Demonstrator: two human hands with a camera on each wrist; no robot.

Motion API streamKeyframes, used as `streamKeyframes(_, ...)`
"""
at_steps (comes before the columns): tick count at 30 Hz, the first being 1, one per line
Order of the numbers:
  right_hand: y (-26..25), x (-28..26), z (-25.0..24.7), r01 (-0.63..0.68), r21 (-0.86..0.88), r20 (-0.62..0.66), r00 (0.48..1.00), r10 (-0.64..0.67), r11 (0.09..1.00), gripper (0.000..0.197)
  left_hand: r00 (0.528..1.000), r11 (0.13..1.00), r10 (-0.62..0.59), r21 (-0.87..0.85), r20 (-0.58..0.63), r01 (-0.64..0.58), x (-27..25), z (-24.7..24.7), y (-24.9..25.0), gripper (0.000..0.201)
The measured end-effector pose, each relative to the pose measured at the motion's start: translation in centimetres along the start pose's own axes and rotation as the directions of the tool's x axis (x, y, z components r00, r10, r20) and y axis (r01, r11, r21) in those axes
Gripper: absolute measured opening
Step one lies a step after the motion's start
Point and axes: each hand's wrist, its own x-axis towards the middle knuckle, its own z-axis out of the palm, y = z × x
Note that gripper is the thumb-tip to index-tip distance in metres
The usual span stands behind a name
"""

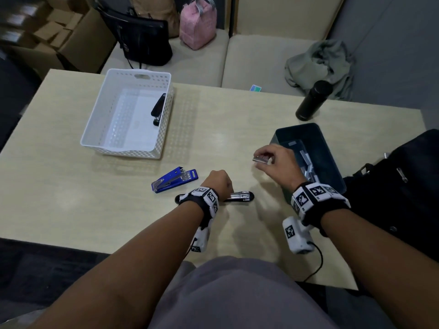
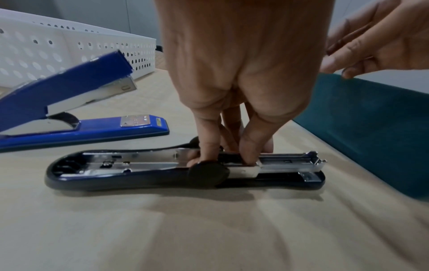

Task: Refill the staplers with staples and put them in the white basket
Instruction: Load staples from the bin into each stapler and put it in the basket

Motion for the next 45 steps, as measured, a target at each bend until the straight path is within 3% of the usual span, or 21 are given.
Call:
streamKeyframes(6,-0.4,-1.1,2.1,0.006,-0.181,0.347,0.936,0.059,0.983,0.015,1.000,1.000,0.018,0.007,-0.018,-0.018,-0.4,-0.2,0.2,0.030)
streamKeyframes(9,-0.1,-2.0,4.2,0.016,-0.230,0.434,0.897,0.088,0.973,0.011,1.000,1.000,0.019,0.006,-0.024,-0.019,-0.3,-0.1,0.1,0.027)
streamKeyframes(15,0.7,-2.8,6.4,0.004,-0.245,0.390,0.916,0.094,0.970,0.014,1.000,1.000,0.011,0.013,-0.006,-0.011,-0.1,-0.1,0.1,0.013)
streamKeyframes(22,0.7,-3.4,6.7,0.035,-0.263,0.338,0.939,0.058,0.964,0.009,1.000,1.000,0.001,0.021,0.004,-0.001,-0.2,-0.2,0.3,0.020)
streamKeyframes(30,0.4,-3.2,6.3,0.023,-0.294,0.360,0.929,0.089,0.956,0.013,1.000,1.000,-0.011,0.005,0.012,0.011,-0.2,-0.3,0.3,0.029)
streamKeyframes(37,0.3,-3.5,6.3,0.094,-0.361,0.376,0.925,0.052,0.928,0.011,1.000,1.000,0.007,0.000,0.021,-0.007,-0.1,-0.4,0.3,0.026)
streamKeyframes(45,0.6,-3.3,6.4,0.033,-0.391,0.391,0.910,0.133,0.920,0.013,0.999,1.000,0.007,0.028,0.038,-0.008,0.2,-0.3,0.4,0.025)
